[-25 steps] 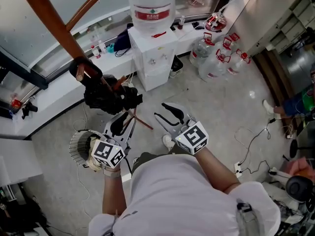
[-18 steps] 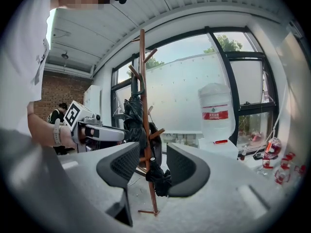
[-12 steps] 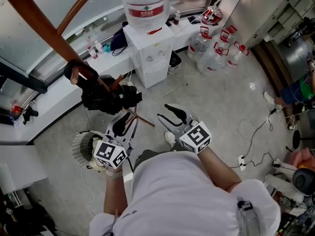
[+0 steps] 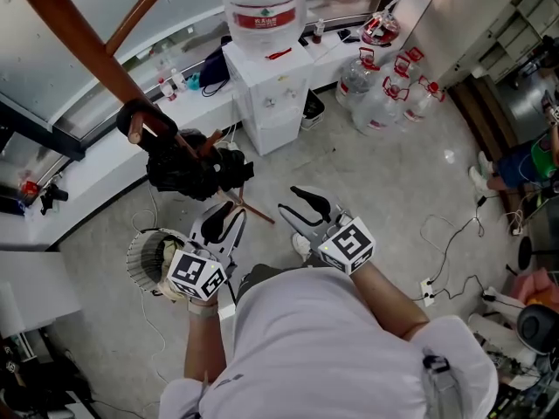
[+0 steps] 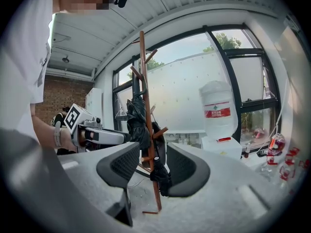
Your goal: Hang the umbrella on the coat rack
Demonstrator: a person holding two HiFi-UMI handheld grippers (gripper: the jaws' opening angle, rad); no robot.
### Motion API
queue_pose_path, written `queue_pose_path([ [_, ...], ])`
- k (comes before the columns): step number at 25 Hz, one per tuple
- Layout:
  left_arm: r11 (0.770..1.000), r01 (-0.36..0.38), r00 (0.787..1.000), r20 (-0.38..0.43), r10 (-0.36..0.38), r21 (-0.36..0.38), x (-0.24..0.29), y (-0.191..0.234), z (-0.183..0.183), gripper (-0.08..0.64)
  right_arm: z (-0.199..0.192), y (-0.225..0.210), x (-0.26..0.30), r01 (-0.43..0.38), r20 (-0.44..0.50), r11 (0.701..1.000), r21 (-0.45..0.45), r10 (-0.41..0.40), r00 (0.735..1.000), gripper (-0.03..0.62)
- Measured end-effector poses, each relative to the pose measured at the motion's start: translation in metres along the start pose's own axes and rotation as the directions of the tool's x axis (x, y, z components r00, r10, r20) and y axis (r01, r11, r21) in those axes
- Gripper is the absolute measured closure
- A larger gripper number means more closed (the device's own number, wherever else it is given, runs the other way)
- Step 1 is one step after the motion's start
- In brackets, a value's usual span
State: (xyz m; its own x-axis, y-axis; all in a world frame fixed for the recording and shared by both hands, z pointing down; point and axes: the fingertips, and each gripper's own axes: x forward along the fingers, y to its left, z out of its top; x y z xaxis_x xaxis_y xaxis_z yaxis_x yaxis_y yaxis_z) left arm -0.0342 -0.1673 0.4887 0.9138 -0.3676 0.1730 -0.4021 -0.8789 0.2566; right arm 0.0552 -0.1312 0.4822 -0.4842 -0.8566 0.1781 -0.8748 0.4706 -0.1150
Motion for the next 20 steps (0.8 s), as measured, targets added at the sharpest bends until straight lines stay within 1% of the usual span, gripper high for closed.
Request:
queue_pose_path([
  [4, 1.0, -0.011, 1.0, -0.003, 0.011, -0.003, -0.0004, 0.0001, -0.0037, 0.449, -0.0011, -0.0021, 0.0013, -0.014, -0.001, 1.0, 0.006, 0.014, 1.0, 0.416],
  [20, 0.998, -0.058, 0.997, 0.047, 0.059, -0.03, -0.0096, 0.0029, -0.0024, 0.449, -0.0058, -0.0009, 0.0103, -0.057, -0.023, 0.998, 0.014, 0.058, 0.998, 0.416],
])
